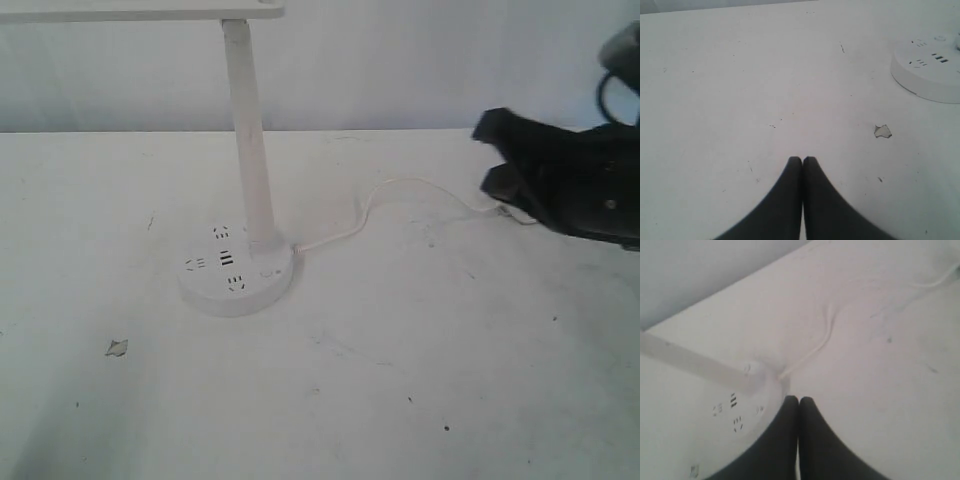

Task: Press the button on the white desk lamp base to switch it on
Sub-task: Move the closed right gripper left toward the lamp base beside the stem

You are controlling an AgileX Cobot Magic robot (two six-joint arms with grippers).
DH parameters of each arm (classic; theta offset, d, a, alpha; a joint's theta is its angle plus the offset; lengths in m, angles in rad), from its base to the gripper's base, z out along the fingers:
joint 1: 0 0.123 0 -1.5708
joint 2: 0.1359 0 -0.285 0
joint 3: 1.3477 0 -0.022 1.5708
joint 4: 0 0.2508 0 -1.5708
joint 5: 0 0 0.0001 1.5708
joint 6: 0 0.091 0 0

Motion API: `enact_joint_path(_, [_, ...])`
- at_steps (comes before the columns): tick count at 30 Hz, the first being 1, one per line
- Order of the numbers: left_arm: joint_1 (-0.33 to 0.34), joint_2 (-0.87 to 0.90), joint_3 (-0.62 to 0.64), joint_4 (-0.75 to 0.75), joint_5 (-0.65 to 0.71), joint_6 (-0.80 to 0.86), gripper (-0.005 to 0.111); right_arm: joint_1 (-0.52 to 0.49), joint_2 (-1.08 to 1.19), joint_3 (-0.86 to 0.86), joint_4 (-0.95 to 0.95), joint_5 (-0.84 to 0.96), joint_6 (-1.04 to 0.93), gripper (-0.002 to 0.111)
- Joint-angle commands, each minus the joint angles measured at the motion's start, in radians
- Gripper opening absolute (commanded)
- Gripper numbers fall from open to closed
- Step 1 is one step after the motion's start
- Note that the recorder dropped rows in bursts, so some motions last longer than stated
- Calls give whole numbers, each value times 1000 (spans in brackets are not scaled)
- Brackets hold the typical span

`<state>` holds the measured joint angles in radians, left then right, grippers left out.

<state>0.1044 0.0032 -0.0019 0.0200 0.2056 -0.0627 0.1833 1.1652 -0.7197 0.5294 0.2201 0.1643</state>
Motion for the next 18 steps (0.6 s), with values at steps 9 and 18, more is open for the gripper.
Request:
enact_joint_path(9, [-8,-3,2,-4,-2,0,0,-11,452,-258,879,520,-962,0])
enact_joint_path(18, [-8,-3,2,-4,-2,0,0,-16,751,-345,1215,690,-1286,0])
